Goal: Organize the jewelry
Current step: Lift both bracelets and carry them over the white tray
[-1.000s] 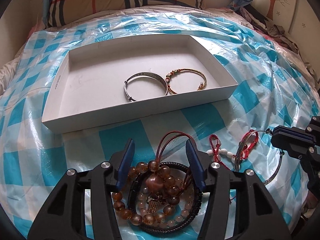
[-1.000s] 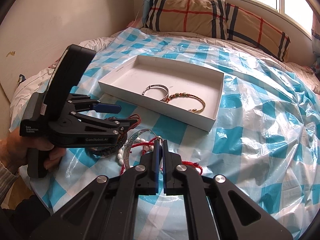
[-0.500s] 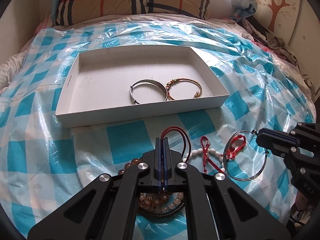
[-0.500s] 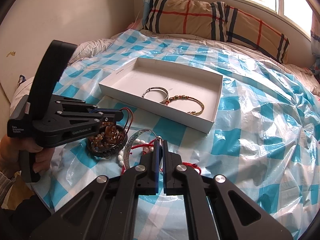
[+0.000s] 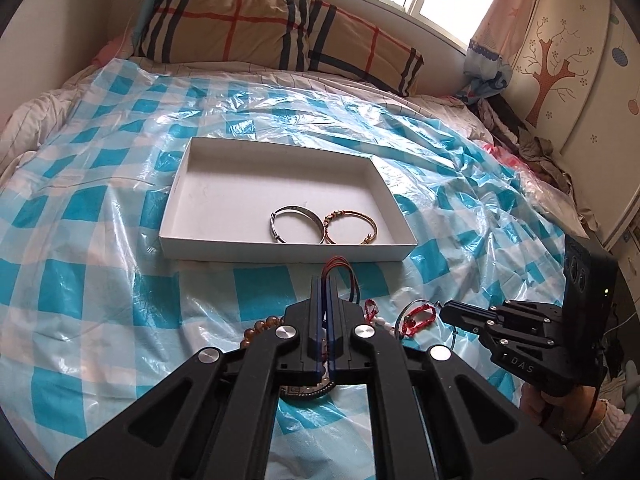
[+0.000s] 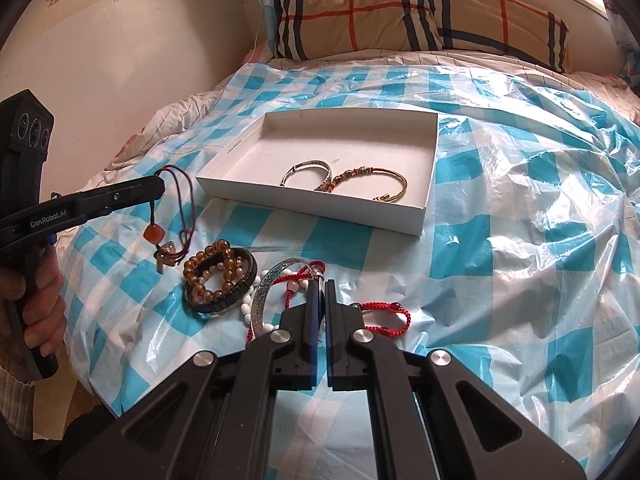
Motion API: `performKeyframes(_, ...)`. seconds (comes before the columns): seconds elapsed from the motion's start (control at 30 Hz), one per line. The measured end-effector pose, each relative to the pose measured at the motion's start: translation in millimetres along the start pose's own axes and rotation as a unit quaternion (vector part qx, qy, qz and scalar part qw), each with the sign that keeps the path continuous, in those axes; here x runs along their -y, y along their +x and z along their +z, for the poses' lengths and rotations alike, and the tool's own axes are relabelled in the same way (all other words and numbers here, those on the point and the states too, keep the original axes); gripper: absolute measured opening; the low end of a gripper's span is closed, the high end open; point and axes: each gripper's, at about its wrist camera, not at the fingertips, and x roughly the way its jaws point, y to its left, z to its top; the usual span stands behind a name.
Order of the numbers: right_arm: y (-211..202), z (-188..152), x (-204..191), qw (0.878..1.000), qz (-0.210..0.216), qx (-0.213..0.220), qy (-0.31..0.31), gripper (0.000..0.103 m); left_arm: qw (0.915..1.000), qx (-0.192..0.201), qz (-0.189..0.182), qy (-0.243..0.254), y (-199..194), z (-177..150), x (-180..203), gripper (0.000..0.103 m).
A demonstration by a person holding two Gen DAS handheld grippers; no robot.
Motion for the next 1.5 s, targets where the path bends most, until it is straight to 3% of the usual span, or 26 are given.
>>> performKeyframes(0.23,-11,5,-6,1.000,-0.006,0.024,-0.005,0.004,0.9998,-0.006,-0.010,-0.014,2,-8,-3,0.002)
performKeyframes(0.53,-20,14,-6,0.998,-0.026,0.061,-0.008,0.004,0.9998,0.014,-0.008,-0.009,-3,-3,10,0.002)
performKeyframes(0.9,-10,32,-10,0.995,-0.062,0.066,-0.028,0.004,0.9992,0.040,-0.007,-0.001,2,17,22,0.002)
performKeyframes(1.5,-2,53,-7,0.994,-0.072,0.078,-0.037,0.004,0.9986,0.053,0.001,-0.003,23,41,19,0.002)
